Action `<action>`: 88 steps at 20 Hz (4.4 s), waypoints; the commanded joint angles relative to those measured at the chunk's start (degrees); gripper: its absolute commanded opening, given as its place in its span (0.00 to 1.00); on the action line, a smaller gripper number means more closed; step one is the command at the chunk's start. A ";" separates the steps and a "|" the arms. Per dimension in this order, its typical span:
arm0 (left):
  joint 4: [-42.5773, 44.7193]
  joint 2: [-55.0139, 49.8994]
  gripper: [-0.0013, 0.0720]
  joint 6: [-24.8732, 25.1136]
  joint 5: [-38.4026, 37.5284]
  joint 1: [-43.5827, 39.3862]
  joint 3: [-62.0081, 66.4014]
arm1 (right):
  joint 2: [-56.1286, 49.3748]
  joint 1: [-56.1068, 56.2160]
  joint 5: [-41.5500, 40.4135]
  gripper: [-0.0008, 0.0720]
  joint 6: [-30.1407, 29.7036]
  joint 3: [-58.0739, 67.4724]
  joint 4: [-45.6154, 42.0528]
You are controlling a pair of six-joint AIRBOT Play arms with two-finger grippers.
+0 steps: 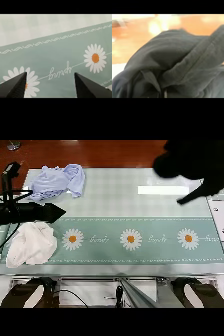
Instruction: Fold the shirts.
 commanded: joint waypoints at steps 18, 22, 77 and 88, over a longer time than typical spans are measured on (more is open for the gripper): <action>-0.70 -1.75 0.97 -0.90 3.02 -4.09 -8.74 | -37.70 42.03 -13.18 0.87 0.35 -19.87 14.86; -0.63 -3.21 0.97 -0.90 3.52 -4.04 -8.72 | -27.08 21.44 0.17 0.87 0.00 -14.58 5.68; -3.56 -51.93 0.06 -5.88 -4.76 -19.47 33.40 | -43.71 20.74 -12.17 0.27 -5.97 -37.59 20.68; -19.87 -40.00 0.05 -2.19 -2.12 -12.22 57.33 | -37.29 17.14 4.94 0.04 2.93 19.96 0.33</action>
